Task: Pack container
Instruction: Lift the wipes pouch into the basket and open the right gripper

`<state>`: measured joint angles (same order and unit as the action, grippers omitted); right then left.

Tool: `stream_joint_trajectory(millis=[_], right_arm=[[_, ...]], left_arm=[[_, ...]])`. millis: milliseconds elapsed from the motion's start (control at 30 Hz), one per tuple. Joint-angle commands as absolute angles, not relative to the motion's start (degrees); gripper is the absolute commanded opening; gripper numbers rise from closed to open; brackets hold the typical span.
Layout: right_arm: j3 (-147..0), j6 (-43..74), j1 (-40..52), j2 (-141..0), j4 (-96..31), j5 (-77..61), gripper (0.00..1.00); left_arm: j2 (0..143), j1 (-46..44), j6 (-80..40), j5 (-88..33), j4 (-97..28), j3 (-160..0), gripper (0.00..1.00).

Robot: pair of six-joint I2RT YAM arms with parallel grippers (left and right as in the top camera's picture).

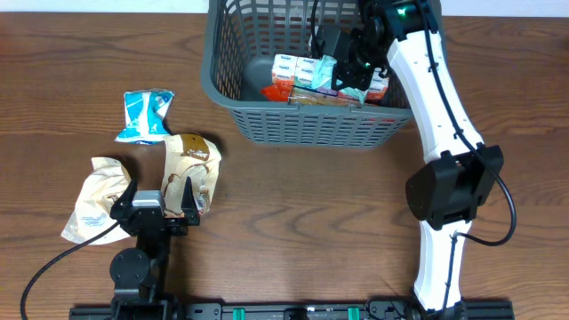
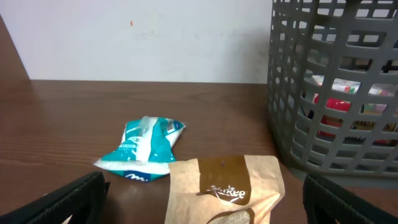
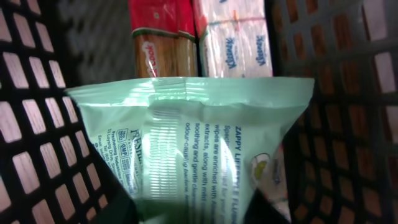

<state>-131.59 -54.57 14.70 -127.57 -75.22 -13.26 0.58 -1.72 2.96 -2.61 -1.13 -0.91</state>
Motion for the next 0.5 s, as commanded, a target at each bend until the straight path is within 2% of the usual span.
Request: stream_joint_trajectory(millis=[0, 33, 100, 300, 467], right_arm=[[-132.7, -54.8, 15.0, -127.0, -75.2, -13.7, 0.46], [-132.7, -54.8, 15.0, -127.0, -75.2, -13.5, 0.61], [-132.8, -54.8, 15.0, -127.0, -75.1, -13.5, 0.99], [-136.8, -51.4, 15.0, -126.9, -74.9, -12.9, 0.99], [-147.9, -42.5, 14.6, -126.6, -75.0, -11.4, 0.99]], left_arm=[[0.2, -1.7, 2.7, -4.7, -3.6, -0.2, 0.99], [0.2, -1.7, 2.7, -4.7, -3.6, -0.2, 0.99], [0.2, -1.7, 2.7, -4.7, -3.6, -0.2, 0.99], [0.2, -1.7, 2.7, -4.6, -3.6, -0.2, 0.99], [0.2, -1.7, 2.7, -4.7, -3.6, -0.3, 0.99]])
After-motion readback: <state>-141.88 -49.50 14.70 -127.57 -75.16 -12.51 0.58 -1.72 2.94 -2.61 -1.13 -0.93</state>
